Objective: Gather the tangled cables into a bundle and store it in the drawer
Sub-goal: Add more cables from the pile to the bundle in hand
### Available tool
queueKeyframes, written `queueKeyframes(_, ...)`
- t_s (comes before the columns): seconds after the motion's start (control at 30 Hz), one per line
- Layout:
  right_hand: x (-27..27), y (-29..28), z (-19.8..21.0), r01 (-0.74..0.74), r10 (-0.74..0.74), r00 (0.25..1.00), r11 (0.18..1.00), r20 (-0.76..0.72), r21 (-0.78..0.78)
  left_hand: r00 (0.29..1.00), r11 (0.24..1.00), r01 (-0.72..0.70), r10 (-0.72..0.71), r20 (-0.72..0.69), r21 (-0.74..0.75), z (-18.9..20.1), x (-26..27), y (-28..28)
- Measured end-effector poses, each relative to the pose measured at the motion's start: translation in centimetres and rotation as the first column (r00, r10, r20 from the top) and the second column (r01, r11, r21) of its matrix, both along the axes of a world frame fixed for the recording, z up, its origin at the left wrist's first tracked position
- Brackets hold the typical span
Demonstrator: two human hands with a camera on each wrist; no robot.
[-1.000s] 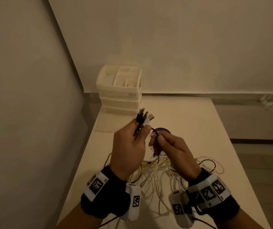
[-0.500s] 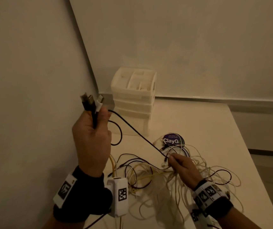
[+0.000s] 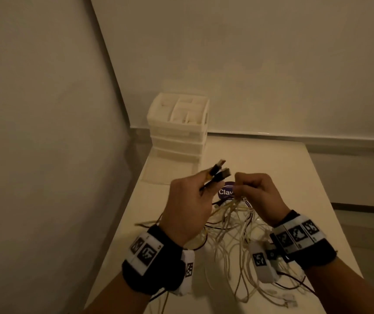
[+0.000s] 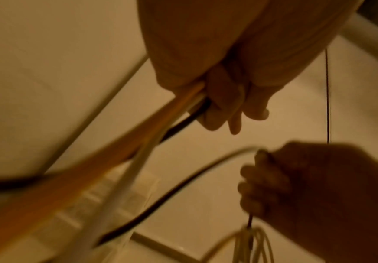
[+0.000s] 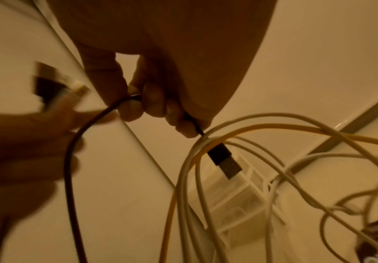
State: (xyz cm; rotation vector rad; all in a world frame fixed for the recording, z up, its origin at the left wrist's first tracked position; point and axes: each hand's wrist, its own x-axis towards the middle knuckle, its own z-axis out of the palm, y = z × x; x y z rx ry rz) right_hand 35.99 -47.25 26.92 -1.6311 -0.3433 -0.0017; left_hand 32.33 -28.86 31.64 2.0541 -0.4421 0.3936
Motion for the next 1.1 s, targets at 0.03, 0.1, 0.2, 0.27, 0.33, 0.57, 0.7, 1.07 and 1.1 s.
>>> queueKeyframes(0.03, 0.1, 0.1, 0.5, -0.005, 0.005, 1.0, 1.0, 0.011, 0.0, 0.999, 0.999, 0.007, -0.006, -0.044, 0.035, -0.5, 0.4, -0.6)
queueKeyframes(0.1, 0.2, -0.1, 0.8, 0.023, -0.022, 0.999, 1.0, 0.03, -0.013, 0.996, 0.999, 0.015, -0.012, -0.086, 0.032, -1.1, 0.9, -1.3)
queueKeyframes(0.2, -0.1, -0.4, 0.2, 0.05, -0.047, 0.997, 0.997, 0.058, -0.063, 0.996, 1.0, 0.005, -0.004, -0.094, 0.004, -1.5, 1.2, -1.5)
queueKeyframes(0.27, -0.4, -0.4, -0.7, 0.064, -0.055, 0.995, 0.992, 0.087, -0.106, 0.992, 1.0, 0.005, -0.003, -0.123, 0.017, -1.7, 1.4, -1.3)
queueKeyframes(0.33, -0.7, -0.2, -1.7, 0.066, -0.053, 0.994, 0.988, 0.095, -0.14, 0.99, 1.0, -0.017, 0.016, -0.14, -0.001, -1.6, 1.5, -1.1)
queueKeyframes(0.57, -0.8, 0.2, -5.2, 0.218, -0.066, 0.943, 0.861, 0.326, -0.459, 0.983, 0.998, -0.064, 0.06, -0.174, -0.022, -1.6, 1.6, 0.2)
queueKeyframes(0.7, -0.4, -0.2, -6.5, 0.321, -0.192, 0.932, 0.831, 0.306, -0.455, 0.977, 0.999, -0.047, 0.049, -0.209, 0.016, -1.9, 1.1, 0.9)
queueKeyframes(1.07, -11.9, -2.5, 2.6, 0.035, -0.014, 0.998, 0.939, 0.063, -0.343, 0.931, 0.943, -0.053, -0.073, -0.359, -0.328, -0.5, -0.6, 6.9)
queueKeyframes(1.1, -13.6, -3.1, 2.6, 0.007, -0.002, 1.0, 0.941, 0.015, -0.338, 0.914, 0.919, -0.032, -0.132, -0.383, -0.393, -0.2, -0.9, 7.5)
